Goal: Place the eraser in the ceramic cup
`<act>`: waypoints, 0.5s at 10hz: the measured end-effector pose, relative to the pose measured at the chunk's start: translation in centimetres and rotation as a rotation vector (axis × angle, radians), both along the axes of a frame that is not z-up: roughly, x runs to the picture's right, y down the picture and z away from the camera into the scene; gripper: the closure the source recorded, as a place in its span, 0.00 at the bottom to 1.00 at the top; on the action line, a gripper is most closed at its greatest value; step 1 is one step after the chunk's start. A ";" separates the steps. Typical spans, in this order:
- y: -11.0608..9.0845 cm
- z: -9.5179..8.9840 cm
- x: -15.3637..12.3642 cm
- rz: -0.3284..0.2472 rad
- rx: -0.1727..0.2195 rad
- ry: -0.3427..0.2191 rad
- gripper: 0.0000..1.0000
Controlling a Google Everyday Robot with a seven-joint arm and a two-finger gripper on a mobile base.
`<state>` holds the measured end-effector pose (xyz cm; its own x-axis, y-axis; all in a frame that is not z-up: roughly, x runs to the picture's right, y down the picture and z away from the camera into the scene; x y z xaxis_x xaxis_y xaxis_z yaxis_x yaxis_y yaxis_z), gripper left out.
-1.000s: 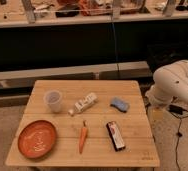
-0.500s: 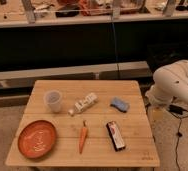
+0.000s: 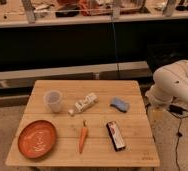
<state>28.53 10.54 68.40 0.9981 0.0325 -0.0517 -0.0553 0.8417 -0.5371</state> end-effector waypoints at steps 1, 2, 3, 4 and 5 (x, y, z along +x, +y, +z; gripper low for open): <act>0.0 0.0 0.0 0.000 0.000 0.000 0.20; 0.0 0.0 0.0 0.000 0.000 0.000 0.20; 0.0 0.0 0.0 0.000 0.000 0.000 0.20; 0.1 0.0 -0.2 -0.002 0.001 -0.004 0.20; 0.4 0.3 -1.0 -0.008 0.003 -0.016 0.20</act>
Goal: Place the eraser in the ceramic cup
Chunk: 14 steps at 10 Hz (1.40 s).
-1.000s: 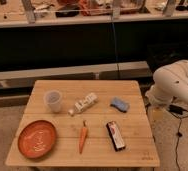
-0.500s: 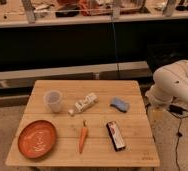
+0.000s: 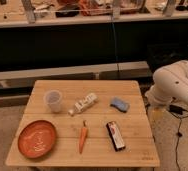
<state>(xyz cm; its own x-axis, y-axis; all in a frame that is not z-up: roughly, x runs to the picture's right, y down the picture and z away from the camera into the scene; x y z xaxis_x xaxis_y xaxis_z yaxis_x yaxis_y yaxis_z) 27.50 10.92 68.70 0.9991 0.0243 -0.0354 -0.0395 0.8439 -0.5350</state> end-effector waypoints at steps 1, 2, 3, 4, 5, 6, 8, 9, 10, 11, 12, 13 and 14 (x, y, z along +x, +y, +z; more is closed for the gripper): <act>0.2 0.3 -1.0 -0.005 0.001 -0.011 0.20; 0.4 0.6 -2.4 -0.013 0.005 -0.026 0.20; 0.5 0.8 -3.4 -0.021 0.007 -0.038 0.20; 0.7 1.0 -3.6 -0.026 0.009 -0.046 0.20; 0.8 1.1 -3.7 -0.028 0.011 -0.052 0.20; 1.1 1.5 -4.3 -0.036 0.012 -0.066 0.20; 1.7 2.4 -6.2 -0.040 0.007 -0.094 0.20; 2.1 2.9 -6.7 -0.044 0.005 -0.106 0.20; 2.4 3.2 -7.0 -0.047 0.005 -0.113 0.20; 2.5 3.5 -7.3 -0.048 0.005 -0.124 0.20; 2.8 3.9 -7.5 -0.052 0.004 -0.133 0.20; 3.8 4.6 -8.0 -0.054 0.000 -0.149 0.20; 4.4 5.3 -8.5 -0.062 0.003 -0.163 0.20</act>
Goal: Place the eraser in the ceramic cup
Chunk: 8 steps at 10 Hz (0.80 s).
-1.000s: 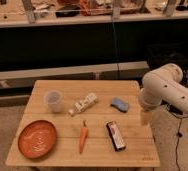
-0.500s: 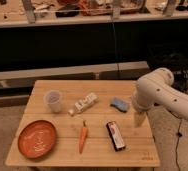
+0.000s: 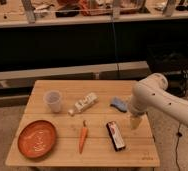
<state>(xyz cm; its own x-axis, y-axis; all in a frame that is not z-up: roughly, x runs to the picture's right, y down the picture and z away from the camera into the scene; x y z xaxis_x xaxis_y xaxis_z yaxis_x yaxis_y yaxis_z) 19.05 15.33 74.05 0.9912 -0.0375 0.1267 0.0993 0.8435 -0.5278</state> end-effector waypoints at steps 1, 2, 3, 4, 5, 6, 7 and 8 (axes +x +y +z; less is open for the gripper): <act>0.4 0.4 -0.5 -0.008 0.001 -0.012 0.20; 0.5 0.6 -1.0 -0.011 0.002 -0.022 0.20; 0.6 0.6 -0.9 -0.016 0.005 -0.029 0.20; 0.8 0.7 -1.1 -0.021 0.006 -0.038 0.20; 1.5 1.3 -1.6 -0.032 0.006 -0.052 0.20; 1.9 1.7 -2.0 -0.044 0.009 -0.063 0.20; 1.9 1.7 -2.3 -0.052 0.012 -0.073 0.20; 2.0 1.7 -2.4 -0.062 0.016 -0.081 0.20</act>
<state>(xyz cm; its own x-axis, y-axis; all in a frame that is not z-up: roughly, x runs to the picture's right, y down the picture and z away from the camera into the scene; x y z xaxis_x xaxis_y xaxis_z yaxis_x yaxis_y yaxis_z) 16.64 17.30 75.73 0.9735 -0.1009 0.2050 0.1932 0.8427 -0.5026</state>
